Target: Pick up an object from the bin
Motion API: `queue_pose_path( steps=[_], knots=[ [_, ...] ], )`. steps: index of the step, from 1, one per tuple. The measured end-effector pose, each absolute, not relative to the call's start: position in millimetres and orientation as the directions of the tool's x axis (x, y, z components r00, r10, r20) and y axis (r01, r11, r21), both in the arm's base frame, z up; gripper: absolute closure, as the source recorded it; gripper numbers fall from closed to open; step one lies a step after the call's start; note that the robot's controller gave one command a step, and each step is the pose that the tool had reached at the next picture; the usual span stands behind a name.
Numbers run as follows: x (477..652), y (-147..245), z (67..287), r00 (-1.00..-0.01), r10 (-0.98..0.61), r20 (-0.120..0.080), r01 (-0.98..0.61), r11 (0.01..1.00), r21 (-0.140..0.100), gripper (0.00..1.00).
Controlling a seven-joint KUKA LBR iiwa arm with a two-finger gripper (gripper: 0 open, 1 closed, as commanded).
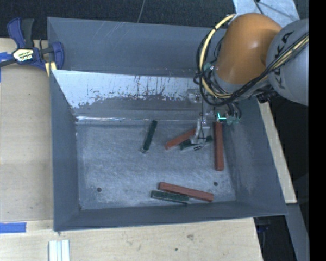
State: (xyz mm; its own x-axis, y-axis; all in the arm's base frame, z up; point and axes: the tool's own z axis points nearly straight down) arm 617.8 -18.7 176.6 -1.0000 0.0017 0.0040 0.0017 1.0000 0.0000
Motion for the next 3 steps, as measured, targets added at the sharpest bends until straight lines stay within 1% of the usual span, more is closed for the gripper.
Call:
queue_pose_path(
  steps=[1,2,3],
  knots=[
    [619.6,-19,181,-1.0,0.001,-0.004,0.001,1.0,0.0,0.0],
    [612.7,-37,100,-1.0,0.024,-0.004,0.024,1.0,-0.001,0.0],
    [627.8,-40,71,-0.998,0.065,-0.004,0.065,0.998,0.0,1.0]
  ],
)
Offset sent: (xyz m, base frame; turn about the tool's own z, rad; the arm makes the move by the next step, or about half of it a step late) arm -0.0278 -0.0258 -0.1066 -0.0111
